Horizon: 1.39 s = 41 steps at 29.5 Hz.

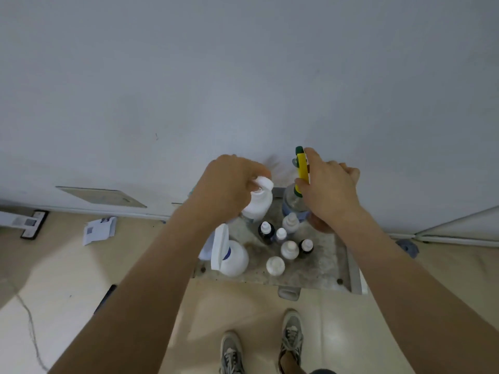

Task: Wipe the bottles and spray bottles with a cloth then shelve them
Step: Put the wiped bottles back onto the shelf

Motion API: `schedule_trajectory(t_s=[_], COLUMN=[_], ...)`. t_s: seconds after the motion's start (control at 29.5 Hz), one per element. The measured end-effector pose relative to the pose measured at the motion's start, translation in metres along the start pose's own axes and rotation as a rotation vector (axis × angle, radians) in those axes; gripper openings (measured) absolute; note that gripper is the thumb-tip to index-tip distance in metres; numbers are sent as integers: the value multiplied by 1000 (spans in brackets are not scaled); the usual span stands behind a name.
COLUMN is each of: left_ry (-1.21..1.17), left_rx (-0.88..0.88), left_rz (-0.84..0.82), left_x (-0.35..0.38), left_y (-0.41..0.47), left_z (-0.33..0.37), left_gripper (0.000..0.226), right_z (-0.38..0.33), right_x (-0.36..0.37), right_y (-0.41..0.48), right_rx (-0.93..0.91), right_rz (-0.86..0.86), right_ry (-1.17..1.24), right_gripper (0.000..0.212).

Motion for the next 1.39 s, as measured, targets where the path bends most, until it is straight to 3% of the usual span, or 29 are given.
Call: schedule_trajectory(t_s=[0.1,0.2,0.34,0.44,0.51,0.61,0.81,1.02,1.08,1.19,1.25,1.32,1.39], left_ry=[107,8,-235,-523,-549,-500,-405,-427,-251,184,347,431,422], left_rx=[147,262,43,-352,-562,-489,-387,-429,-418,-366,-394,-419,-392], left_rz=[-95,-79,59,176,74,13,110,-50,18,175,46,-162,-256], left_x=[19,38,36,38,56,81,80,76,52,4,1,19,34], left_y=[25,35,37,19,8,12,19,17,12,4,5,7,9], left_z=[3,8,-4,-16,-17,-10,-10,-7,-16,-48,-75,-96,-101], left_gripper=[40,37,53,52,56,23,21,34,33,39,36,35,30], right_z=[3,4,9,10,7,-1,-9,-9,-7,-17,-39,-59,-66], right_x=[3,10,10,12,16,15,12,7,4,-25,-35,-18,6], right_y=[11,18,22,22,19,6,-3,-6,-4,-2,-5,-3,-1], right_rx=[-34,-71,-48,-28,-12,12,28,38,73,16,-116,-198,-208], right_rz=[-51,-142,-180,-219,-219,-117,-109,-187,-165,92,154,20,-110], right_ry=[46,229,321,323,231,81,-46,-36,17,82,136,158,94], right_gripper=[63,77,66,68,73,73,70,77,81,72,69,74,73])
Point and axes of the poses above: each hand's wrist, its own y-axis towards the middle knuckle, its own x-axis out of the palm, z = x × y, the point moved 7 cm from there along y, towards the middle knuckle, and after that the axes turned 7 degrees about z, right-handed, at the moved point
